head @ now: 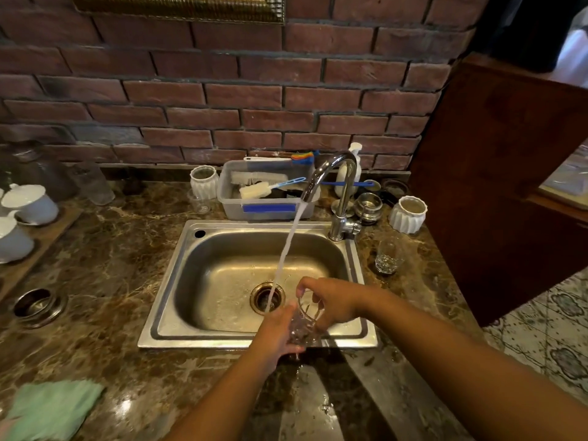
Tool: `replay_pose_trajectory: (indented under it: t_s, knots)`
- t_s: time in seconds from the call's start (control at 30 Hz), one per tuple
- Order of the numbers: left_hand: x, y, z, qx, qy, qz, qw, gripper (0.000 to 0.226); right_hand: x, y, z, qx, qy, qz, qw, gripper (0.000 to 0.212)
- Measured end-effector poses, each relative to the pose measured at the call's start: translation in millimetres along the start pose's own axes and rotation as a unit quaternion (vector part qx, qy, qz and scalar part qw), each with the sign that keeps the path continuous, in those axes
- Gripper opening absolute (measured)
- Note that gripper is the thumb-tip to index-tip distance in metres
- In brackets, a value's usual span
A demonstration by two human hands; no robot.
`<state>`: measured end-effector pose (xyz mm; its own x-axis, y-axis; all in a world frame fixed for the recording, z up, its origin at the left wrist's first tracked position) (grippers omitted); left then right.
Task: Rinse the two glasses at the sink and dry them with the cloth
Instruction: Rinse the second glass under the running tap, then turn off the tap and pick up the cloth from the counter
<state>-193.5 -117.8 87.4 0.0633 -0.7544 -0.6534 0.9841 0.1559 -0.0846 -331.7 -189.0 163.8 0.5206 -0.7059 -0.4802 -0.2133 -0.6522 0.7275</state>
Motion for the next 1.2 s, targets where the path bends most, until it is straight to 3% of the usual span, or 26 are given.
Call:
replay_pose_trajectory:
  t_s: [0.07, 0.1, 0.17, 0.23, 0.3, 0.5, 0.57, 0.9, 1.2]
  knots:
    - [6, -4, -7, 0.141, -0.051, 0.027, 0.988, 0.037, -5, -3, 16, -0.022, -0.008, 0.011, 1.0, 0.075]
    - [12, -4, -12, 0.237, -0.104, 0.039, 0.965, 0.033, -9, -3, 25, -0.02, -0.012, 0.02, 1.0, 0.075]
    - [22, -5, -25, 0.433, -0.211, 0.054, 0.875, 0.027, -19, 0, 46, 0.025, -0.034, 0.035, 0.998, 0.074]
    - [25, -8, -39, 0.559, -0.271, 0.053, 0.782, 0.035, -29, 5, 68, 0.073, -0.059, 0.055, 0.994, 0.074]
    - [26, -11, -49, 0.628, -0.284, 0.051, 0.723, 0.05, -38, 10, 90, 0.079, -0.074, 0.073, 0.991, 0.072]
    - [31, -7, -82, 0.69, -0.293, 0.064, 0.659, 0.088, -53, 23, 136, -0.002, -0.102, 0.134, 0.986, 0.08]
    - [34, -6, -90, 0.691, -0.306, 0.077, 0.65, 0.097, -54, 27, 151, -0.022, -0.114, 0.156, 0.981, 0.079]
    - [41, -7, -98, 0.677, -0.317, 0.1, 0.657, 0.094, -42, 29, 204, -0.076, -0.139, 0.159, 0.974, 0.086]
    - [38, -11, -93, 0.673, -0.316, 0.108, 0.66, 0.089, -46, 22, 208, -0.121, -0.123, 0.165, 0.971, 0.088]
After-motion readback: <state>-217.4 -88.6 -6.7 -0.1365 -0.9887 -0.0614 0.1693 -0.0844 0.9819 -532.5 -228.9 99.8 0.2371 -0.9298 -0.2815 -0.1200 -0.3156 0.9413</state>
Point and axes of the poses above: each hand's wrist, its own x-axis towards the middle knuckle, its own y-axis out of the back of the hand, z = x × y, the point moved 2 cm from there along x, towards the middle knuckle, and after that the axes turned 7 degrees about z, right-handed, at the moved point
